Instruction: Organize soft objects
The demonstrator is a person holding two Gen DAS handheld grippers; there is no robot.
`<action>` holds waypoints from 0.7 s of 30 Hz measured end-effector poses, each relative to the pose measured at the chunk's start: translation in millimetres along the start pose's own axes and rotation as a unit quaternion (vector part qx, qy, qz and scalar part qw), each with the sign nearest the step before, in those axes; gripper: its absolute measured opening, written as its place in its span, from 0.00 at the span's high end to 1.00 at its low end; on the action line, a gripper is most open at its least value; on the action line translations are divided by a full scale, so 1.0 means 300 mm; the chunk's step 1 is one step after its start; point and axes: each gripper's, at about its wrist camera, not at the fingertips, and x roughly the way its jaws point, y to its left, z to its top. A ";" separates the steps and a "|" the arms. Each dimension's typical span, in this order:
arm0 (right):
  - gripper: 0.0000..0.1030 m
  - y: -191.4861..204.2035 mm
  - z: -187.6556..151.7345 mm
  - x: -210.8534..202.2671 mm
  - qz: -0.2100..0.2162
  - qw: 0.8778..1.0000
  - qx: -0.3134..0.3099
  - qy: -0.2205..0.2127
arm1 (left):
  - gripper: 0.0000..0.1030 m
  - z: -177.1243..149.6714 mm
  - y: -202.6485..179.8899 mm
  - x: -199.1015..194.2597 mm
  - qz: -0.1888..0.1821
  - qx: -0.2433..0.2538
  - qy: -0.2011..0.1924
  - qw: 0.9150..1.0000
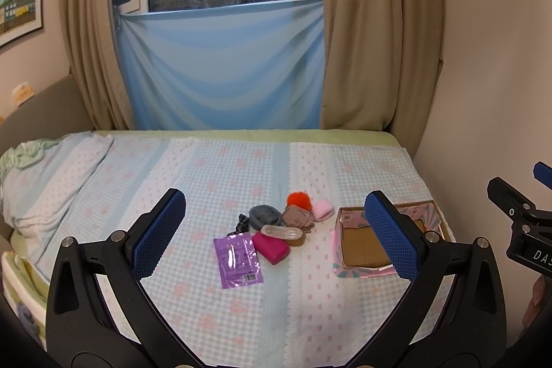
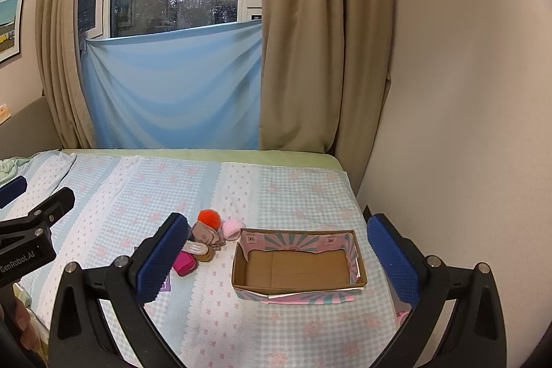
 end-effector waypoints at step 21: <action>0.00 0.015 -0.002 0.002 0.004 1.000 -0.002 0.001 | 0.00 -0.006 -0.002 0.013 0.001 -0.001 0.002 1.000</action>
